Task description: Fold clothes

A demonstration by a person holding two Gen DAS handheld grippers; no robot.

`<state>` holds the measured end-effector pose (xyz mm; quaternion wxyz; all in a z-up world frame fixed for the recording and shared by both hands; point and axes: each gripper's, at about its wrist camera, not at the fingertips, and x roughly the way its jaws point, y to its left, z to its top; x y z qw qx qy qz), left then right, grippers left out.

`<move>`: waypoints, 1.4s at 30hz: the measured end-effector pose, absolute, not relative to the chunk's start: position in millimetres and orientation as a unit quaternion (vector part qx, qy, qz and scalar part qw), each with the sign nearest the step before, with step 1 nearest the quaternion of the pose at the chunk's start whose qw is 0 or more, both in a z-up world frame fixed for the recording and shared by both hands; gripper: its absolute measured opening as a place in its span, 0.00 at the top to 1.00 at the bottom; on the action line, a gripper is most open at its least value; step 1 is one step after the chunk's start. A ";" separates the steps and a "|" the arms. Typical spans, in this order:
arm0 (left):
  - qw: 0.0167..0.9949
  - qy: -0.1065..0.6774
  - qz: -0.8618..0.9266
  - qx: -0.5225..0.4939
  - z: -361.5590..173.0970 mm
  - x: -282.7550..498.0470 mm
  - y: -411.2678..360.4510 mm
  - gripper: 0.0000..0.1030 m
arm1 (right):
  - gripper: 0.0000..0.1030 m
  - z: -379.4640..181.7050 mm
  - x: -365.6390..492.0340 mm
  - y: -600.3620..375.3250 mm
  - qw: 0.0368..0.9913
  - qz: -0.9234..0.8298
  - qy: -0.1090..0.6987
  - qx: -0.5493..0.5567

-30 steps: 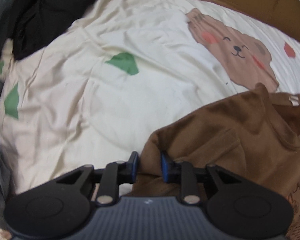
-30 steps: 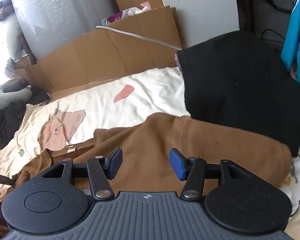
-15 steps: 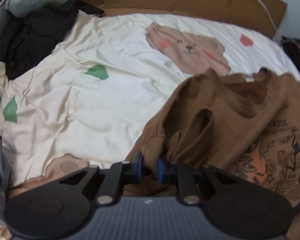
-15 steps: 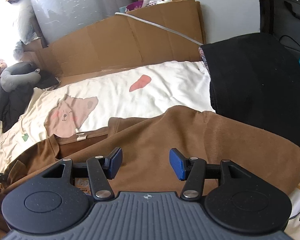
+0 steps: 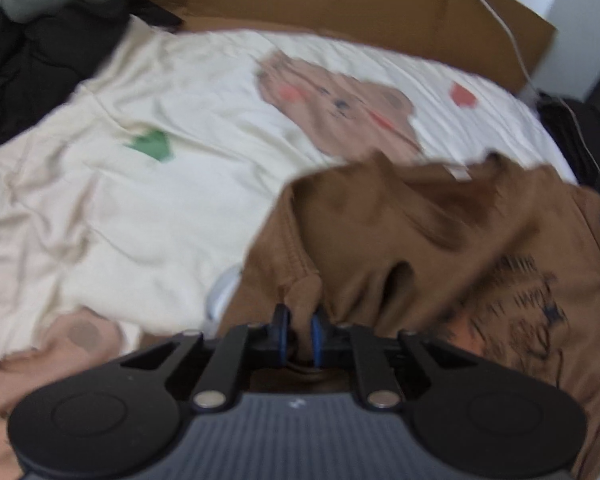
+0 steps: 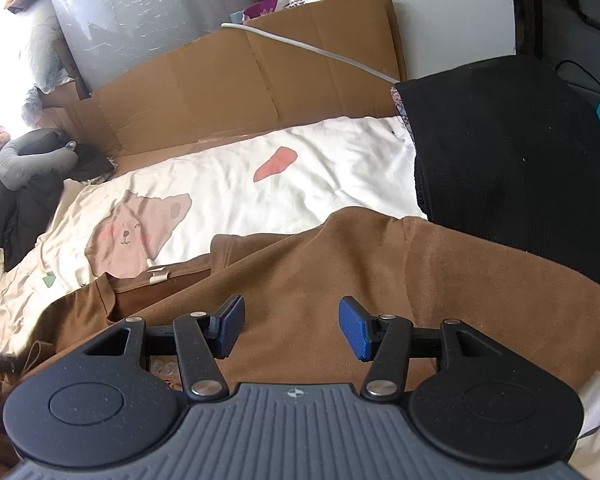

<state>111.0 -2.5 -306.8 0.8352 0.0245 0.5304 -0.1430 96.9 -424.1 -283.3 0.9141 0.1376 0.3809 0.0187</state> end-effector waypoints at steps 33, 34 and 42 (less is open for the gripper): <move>0.822 0.561 -0.088 0.044 -296.3 152.1 -16.7 0.69 | 0.43 -296.9 90.3 -427.5 0.908 0.014 0.389 0.155; 0.821 0.564 -0.085 0.040 -298.8 152.1 -16.4 0.69 | 0.43 -297.4 89.9 -428.3 0.908 0.013 0.389 0.155; 0.812 0.578 -0.078 0.025 -311.3 151.1 -21.3 0.72 | 0.43 -299.0 90.5 -426.8 0.907 0.016 0.392 0.152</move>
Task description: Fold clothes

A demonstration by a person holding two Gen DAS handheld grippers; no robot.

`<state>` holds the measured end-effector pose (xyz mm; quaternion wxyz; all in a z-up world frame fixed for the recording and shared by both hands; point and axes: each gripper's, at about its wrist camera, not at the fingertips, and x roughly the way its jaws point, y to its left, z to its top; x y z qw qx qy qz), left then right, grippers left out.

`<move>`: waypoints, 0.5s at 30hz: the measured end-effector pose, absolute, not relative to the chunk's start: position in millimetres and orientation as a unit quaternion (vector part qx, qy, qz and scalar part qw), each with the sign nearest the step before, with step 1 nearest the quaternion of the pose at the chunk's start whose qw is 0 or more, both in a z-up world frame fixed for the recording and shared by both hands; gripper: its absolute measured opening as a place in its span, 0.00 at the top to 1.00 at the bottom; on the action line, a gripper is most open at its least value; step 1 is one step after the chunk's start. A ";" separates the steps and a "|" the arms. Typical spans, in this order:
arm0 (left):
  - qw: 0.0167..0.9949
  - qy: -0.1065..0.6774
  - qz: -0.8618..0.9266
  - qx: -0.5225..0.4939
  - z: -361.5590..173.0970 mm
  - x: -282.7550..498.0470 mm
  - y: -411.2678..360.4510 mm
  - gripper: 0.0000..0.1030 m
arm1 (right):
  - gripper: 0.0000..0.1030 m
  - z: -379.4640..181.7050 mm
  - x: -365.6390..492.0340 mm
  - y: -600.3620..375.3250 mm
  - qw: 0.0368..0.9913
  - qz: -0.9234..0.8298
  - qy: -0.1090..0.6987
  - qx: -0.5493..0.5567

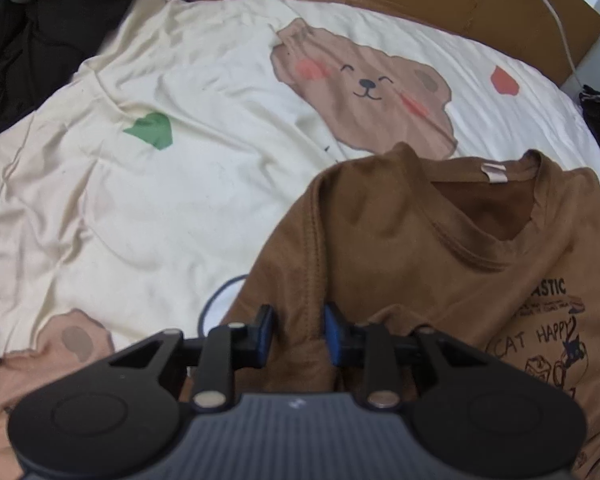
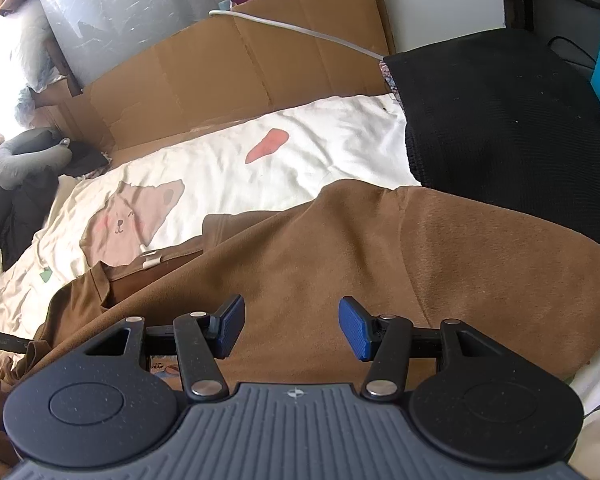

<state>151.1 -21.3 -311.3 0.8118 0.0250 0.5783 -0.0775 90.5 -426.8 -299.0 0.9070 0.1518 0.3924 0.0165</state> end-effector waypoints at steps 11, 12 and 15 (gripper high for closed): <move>0.817 0.571 -0.065 0.050 -319.5 143.8 -36.4 0.73 | 0.43 -300.6 90.9 -427.2 0.905 0.015 0.396 0.154; 0.818 0.570 -0.063 0.052 -319.6 143.1 -37.1 0.73 | 0.43 -300.7 90.8 -427.8 0.904 0.014 0.397 0.156; 0.821 0.566 -0.059 0.057 -320.0 140.7 -39.6 0.74 | 0.43 -301.3 91.7 -428.2 0.904 0.015 0.398 0.158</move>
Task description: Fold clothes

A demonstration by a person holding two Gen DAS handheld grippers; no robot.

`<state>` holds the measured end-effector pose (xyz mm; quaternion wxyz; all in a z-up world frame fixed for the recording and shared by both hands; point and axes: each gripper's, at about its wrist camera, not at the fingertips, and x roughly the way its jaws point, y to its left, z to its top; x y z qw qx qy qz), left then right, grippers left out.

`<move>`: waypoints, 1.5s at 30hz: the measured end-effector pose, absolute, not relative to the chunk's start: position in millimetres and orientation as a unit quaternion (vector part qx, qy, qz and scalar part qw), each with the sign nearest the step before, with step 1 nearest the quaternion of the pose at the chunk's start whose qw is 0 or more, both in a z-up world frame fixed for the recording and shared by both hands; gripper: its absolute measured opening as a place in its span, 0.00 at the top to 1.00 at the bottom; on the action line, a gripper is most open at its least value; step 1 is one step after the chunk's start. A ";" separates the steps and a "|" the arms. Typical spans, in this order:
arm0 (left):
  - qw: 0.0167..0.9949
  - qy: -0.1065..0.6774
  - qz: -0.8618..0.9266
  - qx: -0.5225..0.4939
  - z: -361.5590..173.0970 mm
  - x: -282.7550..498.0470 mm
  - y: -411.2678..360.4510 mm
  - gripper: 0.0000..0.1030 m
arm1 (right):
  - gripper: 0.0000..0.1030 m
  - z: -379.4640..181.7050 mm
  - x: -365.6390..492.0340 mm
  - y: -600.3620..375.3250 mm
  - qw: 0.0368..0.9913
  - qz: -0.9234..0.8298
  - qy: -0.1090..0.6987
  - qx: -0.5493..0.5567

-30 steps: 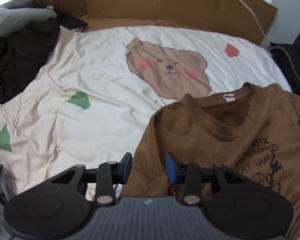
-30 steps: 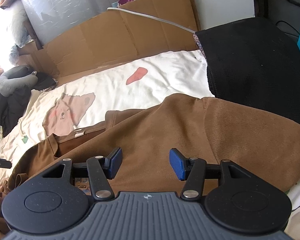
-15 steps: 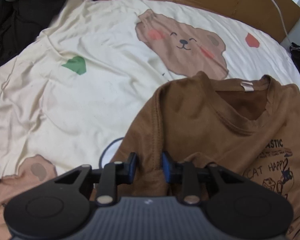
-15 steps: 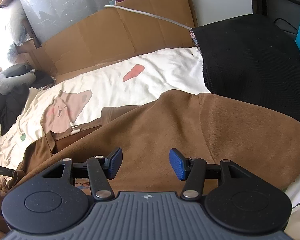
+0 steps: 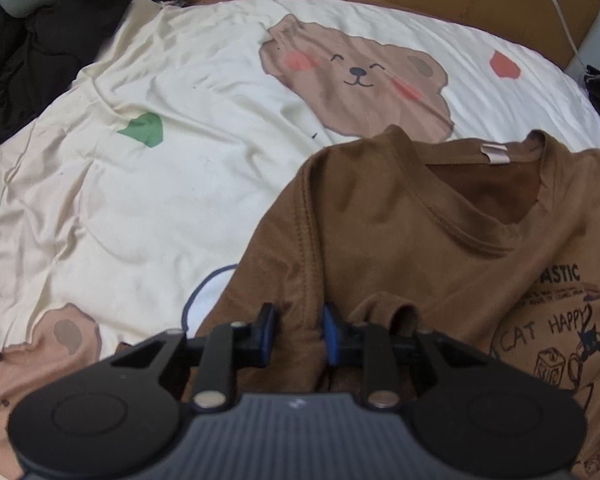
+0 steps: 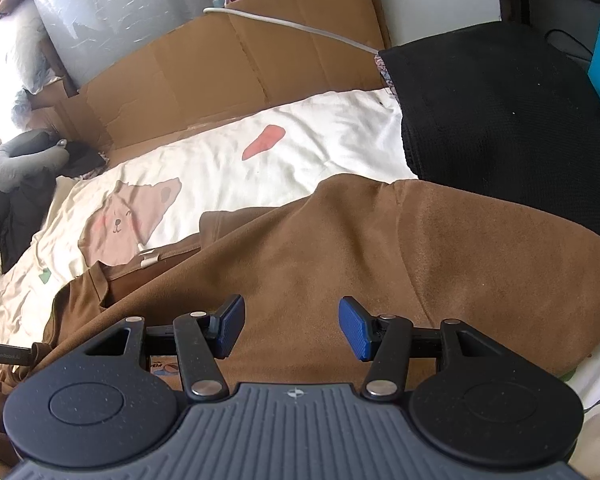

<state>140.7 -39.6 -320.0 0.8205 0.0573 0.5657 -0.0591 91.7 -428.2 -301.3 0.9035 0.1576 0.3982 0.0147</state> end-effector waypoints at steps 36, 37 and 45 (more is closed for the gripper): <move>0.826 0.532 -0.097 0.159 -269.0 163.7 19.2 0.92 | 0.43 -295.9 105.6 -426.5 0.911 0.020 0.392 0.129; 0.825 0.533 -0.098 0.160 -267.2 162.5 22.1 0.92 | 0.43 -293.8 108.1 -427.5 0.912 0.022 0.390 0.122; 0.820 0.541 -0.110 0.155 -267.3 142.3 34.8 0.92 | 0.43 -277.6 141.3 -431.5 0.922 0.040 0.379 0.065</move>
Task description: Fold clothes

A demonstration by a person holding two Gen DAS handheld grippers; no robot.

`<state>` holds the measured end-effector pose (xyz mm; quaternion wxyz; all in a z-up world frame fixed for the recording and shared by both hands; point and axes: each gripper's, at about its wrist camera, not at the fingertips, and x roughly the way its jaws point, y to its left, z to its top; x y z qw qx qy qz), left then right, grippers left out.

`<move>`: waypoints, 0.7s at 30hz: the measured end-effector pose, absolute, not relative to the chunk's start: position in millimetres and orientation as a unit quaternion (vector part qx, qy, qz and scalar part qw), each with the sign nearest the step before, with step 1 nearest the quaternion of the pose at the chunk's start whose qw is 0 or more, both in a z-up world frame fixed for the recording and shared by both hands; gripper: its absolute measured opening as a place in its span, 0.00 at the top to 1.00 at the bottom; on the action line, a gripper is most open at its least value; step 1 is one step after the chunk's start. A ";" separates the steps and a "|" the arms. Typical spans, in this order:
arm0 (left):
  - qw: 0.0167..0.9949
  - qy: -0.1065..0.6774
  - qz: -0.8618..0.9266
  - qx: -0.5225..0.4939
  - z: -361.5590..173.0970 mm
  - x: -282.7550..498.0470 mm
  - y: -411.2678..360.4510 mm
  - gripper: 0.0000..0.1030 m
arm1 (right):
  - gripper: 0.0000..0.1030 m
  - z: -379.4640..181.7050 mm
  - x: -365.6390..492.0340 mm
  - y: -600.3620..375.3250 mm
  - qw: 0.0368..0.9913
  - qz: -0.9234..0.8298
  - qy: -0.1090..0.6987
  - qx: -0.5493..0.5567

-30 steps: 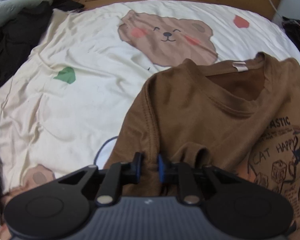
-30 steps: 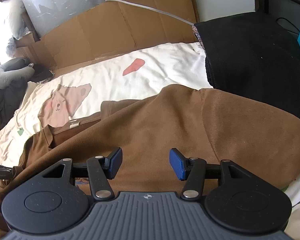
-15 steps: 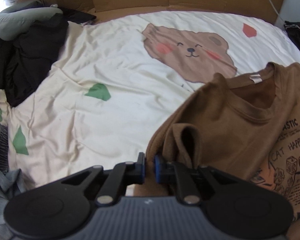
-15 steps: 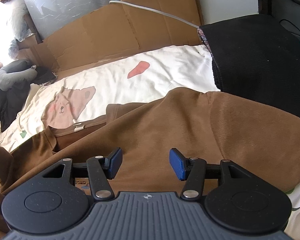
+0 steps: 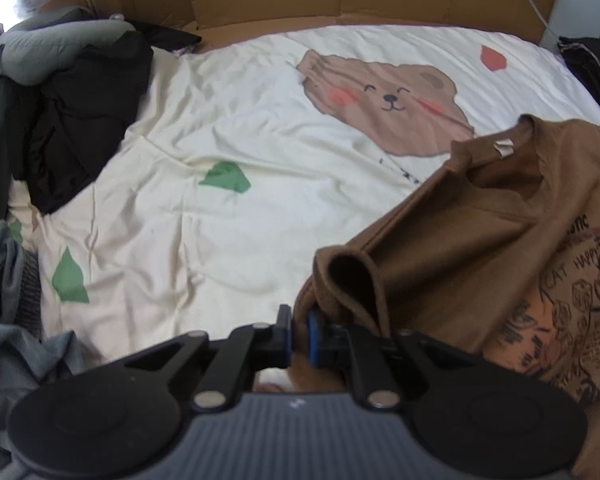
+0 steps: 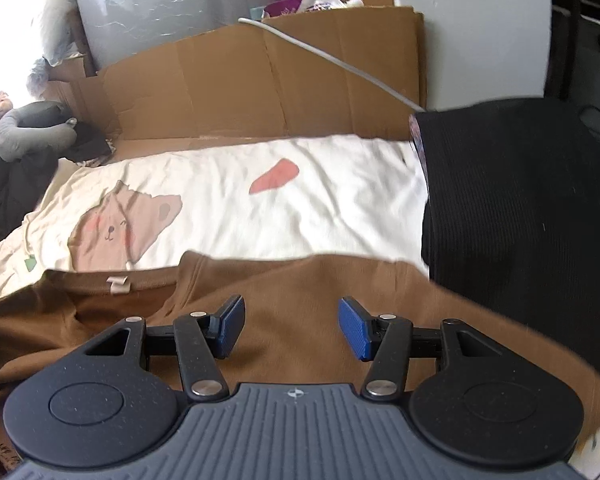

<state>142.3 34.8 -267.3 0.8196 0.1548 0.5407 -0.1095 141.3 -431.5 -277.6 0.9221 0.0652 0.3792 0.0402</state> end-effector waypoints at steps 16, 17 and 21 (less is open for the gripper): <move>0.812 0.551 -0.153 0.118 -250.6 95.8 27.1 0.92 | 0.43 -305.0 204.0 -417.0 0.906 0.036 0.418 0.058; 0.813 0.551 -0.152 0.112 -252.8 95.9 28.4 0.92 | 0.43 -307.6 207.7 -418.2 0.904 0.030 0.422 0.058; 0.818 0.543 -0.155 0.105 -258.0 100.9 29.2 0.92 | 0.43 -319.7 221.2 -425.0 0.895 0.003 0.438 0.085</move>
